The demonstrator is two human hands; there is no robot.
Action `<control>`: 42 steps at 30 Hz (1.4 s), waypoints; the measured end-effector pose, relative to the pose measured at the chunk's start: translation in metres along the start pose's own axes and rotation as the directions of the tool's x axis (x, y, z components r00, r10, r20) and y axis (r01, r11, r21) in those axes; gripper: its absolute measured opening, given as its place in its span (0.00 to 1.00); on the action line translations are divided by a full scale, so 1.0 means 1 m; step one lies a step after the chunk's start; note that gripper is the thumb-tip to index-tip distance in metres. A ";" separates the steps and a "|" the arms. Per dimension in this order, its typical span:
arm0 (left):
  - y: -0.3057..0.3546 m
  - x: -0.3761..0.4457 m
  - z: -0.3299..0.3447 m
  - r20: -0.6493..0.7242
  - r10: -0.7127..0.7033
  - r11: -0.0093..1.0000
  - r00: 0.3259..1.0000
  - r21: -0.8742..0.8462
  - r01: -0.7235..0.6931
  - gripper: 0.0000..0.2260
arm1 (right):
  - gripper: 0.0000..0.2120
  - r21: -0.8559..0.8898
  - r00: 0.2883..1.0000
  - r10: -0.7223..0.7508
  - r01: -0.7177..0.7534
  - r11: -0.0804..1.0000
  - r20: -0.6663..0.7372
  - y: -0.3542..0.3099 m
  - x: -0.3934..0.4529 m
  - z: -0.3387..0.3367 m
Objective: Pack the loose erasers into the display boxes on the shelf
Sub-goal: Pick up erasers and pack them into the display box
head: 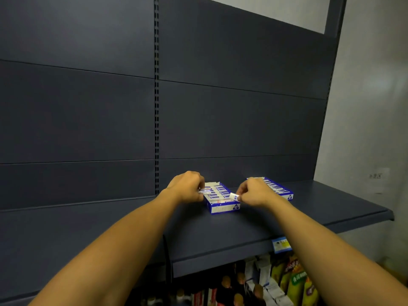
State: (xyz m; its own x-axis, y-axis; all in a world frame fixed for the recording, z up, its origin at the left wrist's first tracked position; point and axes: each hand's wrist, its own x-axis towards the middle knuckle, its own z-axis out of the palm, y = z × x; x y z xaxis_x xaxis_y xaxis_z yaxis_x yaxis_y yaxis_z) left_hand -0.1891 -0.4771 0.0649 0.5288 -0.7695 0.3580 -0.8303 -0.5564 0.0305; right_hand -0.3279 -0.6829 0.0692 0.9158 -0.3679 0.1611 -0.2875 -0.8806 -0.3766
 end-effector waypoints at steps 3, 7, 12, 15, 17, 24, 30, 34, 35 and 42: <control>-0.006 0.018 0.006 0.009 -0.007 1.000 1.000 -0.017 0.007 0.13 | 0.05 0.006 1.000 -0.003 0.003 1.000 0.001 0.005 0.019 -0.001; -0.016 0.030 0.018 0.014 -0.039 0.998 0.999 -0.049 0.040 0.12 | 0.05 0.031 1.000 -0.020 0.020 0.999 0.001 0.011 0.038 0.002; -0.022 0.041 0.025 0.039 -0.069 0.995 0.997 -0.063 0.072 0.12 | 0.05 0.051 0.999 -0.049 0.048 0.998 0.019 0.020 0.060 0.006; -0.018 0.049 0.026 0.030 -0.075 0.994 0.997 -0.076 0.077 0.11 | 0.06 0.053 0.997 -0.071 0.069 0.996 0.036 0.026 0.074 0.006; -0.012 0.054 0.027 0.042 -0.076 0.994 0.996 -0.077 0.079 0.11 | 0.06 0.048 0.995 -0.079 0.076 0.996 0.053 0.031 0.082 0.006; 0.009 0.073 0.038 0.160 -0.103 0.992 0.982 -0.056 0.113 0.12 | 0.06 0.043 0.980 -0.170 0.166 0.985 0.104 0.044 0.109 0.001; 0.012 0.077 0.047 0.226 -0.168 0.984 0.959 -0.017 0.177 0.14 | 0.07 0.080 0.957 -0.254 0.245 0.966 0.143 0.052 0.127 -0.007; 0.017 0.082 0.050 0.255 -0.188 0.980 0.949 -0.013 0.198 0.16 | 0.07 0.087 0.942 -0.293 0.282 0.955 0.163 0.054 0.134 -0.001; 0.018 0.083 0.051 0.260 -0.190 0.980 0.947 -0.012 0.200 0.16 | 0.07 0.088 0.940 -0.297 0.286 0.954 0.166 0.055 0.136 0.001; 0.020 0.083 0.061 0.300 -0.191 0.980 0.935 0.001 0.200 0.15 | 0.06 0.124 0.932 -0.316 0.297 0.947 0.178 0.060 0.142 0.010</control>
State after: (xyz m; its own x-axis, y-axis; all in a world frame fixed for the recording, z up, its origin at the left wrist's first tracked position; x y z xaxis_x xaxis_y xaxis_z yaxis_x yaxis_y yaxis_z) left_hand -0.1513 -0.5713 0.0387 0.7054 -0.7071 0.0483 -0.7078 -0.6992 0.1007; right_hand -0.2124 -0.7845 0.0605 0.9942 -0.0119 0.1070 0.0345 -0.9061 -0.4217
